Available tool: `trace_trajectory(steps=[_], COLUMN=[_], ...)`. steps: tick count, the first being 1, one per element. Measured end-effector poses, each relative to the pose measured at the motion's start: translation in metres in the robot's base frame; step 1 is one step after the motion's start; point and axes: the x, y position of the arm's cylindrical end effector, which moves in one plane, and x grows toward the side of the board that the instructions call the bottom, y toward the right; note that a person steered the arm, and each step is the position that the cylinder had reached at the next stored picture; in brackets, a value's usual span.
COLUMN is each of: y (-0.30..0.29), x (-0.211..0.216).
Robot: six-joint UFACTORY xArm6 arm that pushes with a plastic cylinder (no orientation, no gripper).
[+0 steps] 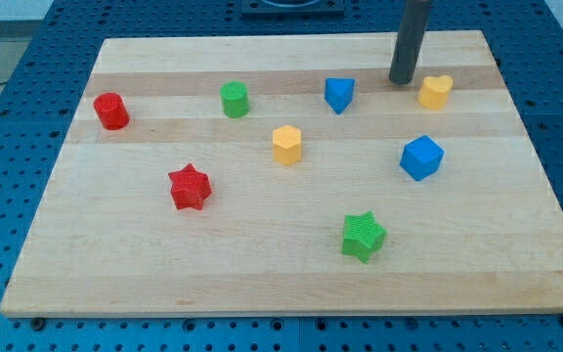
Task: Move the yellow heart to the bottom of the blue triangle
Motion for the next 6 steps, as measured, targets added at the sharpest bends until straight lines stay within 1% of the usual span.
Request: trace_trajectory(steps=[1,2,3,4,5,6], y=[0.016,0.054,0.102,0.073,0.010,0.055], x=[-0.010,0.049,0.060,0.097,0.113,0.103])
